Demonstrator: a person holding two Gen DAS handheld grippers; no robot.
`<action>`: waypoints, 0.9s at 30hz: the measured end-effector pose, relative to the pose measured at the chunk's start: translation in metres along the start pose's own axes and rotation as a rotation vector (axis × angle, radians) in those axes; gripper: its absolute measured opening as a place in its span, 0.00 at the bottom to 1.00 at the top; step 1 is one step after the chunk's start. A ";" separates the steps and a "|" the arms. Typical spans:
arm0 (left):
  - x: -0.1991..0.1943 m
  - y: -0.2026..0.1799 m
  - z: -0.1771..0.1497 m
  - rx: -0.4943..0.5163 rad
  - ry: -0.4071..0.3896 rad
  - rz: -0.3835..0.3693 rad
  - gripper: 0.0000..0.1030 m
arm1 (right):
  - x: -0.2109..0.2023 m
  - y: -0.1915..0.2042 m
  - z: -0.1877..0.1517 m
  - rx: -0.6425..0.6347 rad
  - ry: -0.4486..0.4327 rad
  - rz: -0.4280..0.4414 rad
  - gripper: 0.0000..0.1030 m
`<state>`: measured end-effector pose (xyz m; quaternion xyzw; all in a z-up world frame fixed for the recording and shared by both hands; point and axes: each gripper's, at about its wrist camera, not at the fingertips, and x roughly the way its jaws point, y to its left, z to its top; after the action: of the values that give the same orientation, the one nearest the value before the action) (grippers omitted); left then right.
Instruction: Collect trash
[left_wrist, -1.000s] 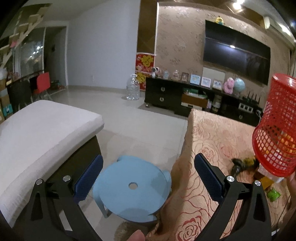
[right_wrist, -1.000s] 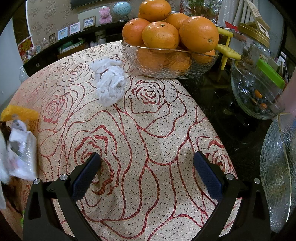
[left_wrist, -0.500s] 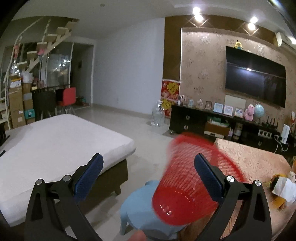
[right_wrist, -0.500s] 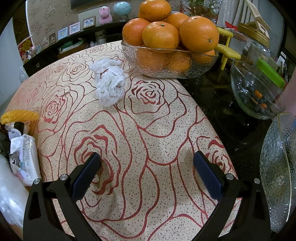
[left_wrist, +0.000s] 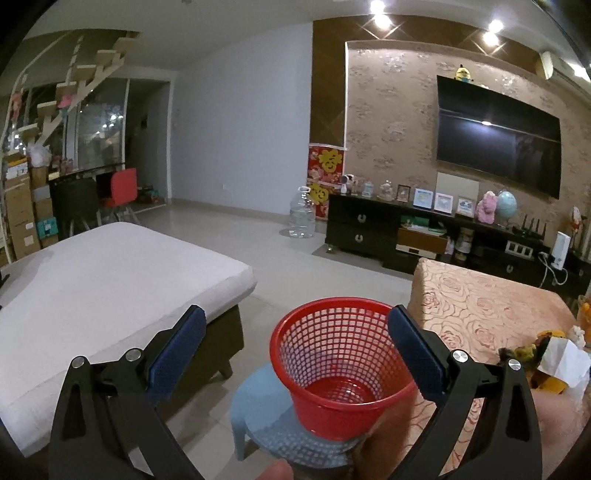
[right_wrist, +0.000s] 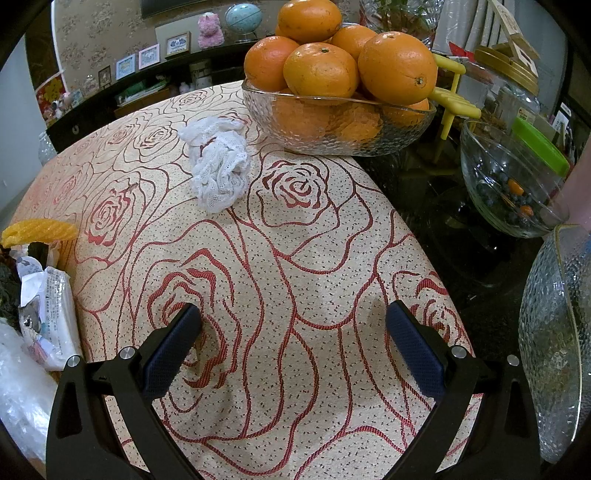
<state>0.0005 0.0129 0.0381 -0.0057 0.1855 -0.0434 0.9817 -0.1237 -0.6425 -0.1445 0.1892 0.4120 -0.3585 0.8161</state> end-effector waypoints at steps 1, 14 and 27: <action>0.000 -0.002 0.000 0.004 0.002 -0.005 0.92 | 0.000 0.000 0.000 0.000 0.000 0.000 0.94; 0.008 -0.047 -0.008 0.097 0.012 0.027 0.92 | 0.000 0.000 0.000 0.001 0.000 -0.001 0.94; 0.013 -0.063 -0.013 0.162 0.011 0.067 0.92 | 0.000 0.000 0.000 0.001 0.000 -0.002 0.94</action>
<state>0.0026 -0.0510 0.0226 0.0804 0.1866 -0.0254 0.9788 -0.1234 -0.6427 -0.1447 0.1892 0.4121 -0.3595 0.8156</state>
